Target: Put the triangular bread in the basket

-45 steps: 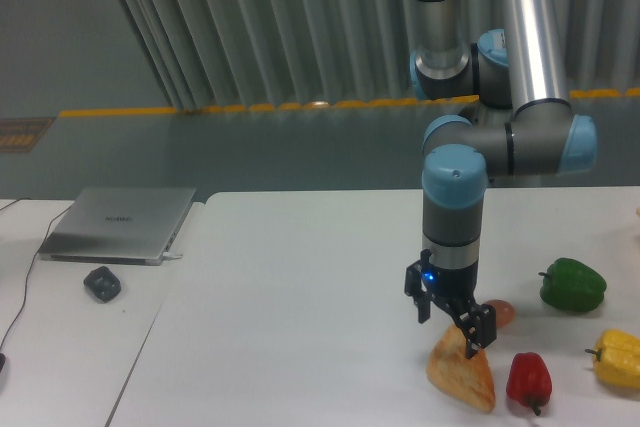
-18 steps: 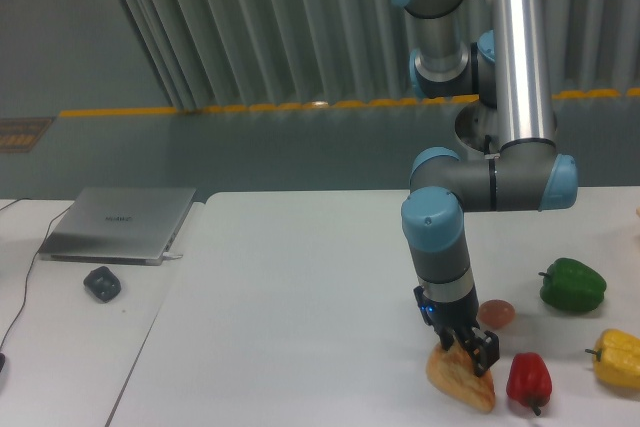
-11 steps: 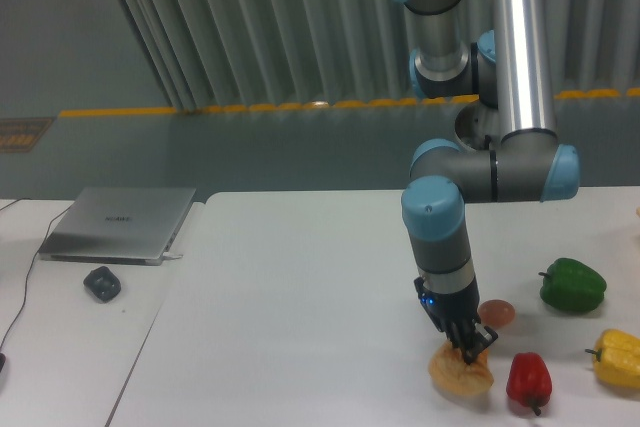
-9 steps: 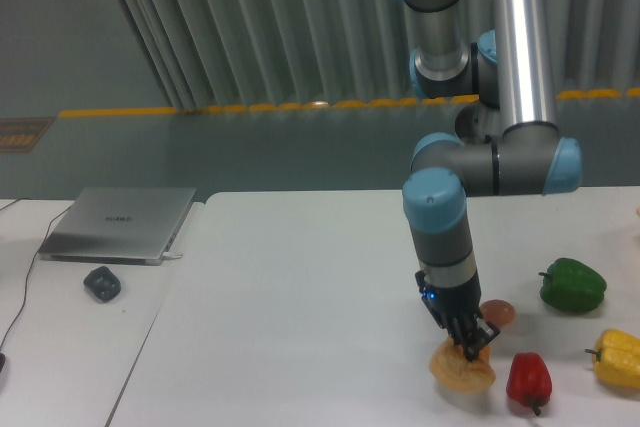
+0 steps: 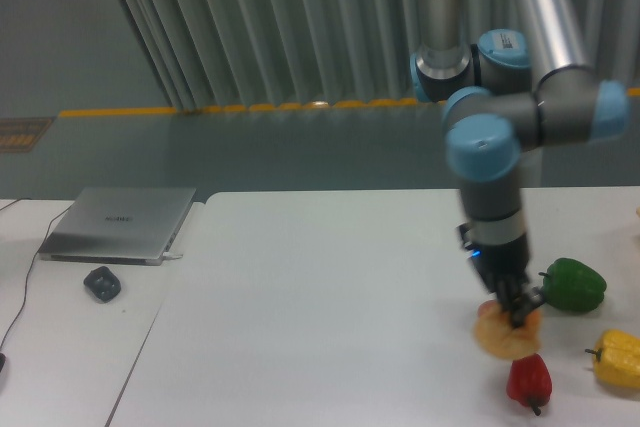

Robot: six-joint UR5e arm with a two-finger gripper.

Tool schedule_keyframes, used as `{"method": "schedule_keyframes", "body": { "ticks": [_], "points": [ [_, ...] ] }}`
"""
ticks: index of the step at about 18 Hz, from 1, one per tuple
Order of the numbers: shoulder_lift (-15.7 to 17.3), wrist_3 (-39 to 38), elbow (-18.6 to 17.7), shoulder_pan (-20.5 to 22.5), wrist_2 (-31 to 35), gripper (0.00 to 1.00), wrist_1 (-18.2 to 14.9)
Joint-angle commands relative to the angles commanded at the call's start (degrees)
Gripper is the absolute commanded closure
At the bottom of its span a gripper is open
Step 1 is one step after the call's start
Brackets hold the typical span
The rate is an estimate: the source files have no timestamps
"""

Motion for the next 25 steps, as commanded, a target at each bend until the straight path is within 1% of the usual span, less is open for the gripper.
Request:
{"method": "schedule_keyframes", "body": {
  "ticks": [4,7,10,12,14,18,19,21,23,24,25],
  "points": [
    [0.5,3.7,-0.2,4.7,-3.1,0.96,-1.9],
    [1.1,12.0,-0.2,8.5,-5.0,0.96,-3.7],
    [1.4,19.2,-0.5,12.8,-5.5,0.95,-4.9],
    [1.6,26.3,-1.0,16.0,-5.6,0.92,-5.0],
    [1.5,32.1,-1.0,18.7,-5.6,0.92,-5.0],
    [1.3,39.6,-1.1,22.9,-5.5,0.92,-4.8],
    [1.1,41.8,-1.1,23.8,-5.6,0.9,-4.7],
    [0.9,45.5,-1.1,25.7,-5.6,0.81,-4.5],
    [0.6,47.8,-1.1,27.2,-5.6,0.78,-4.3],
    [0.5,48.4,-1.1,27.7,-5.6,0.73,-4.3],
    [0.3,48.5,-1.1,28.0,-5.6,0.57,-3.8]
  ]
}}
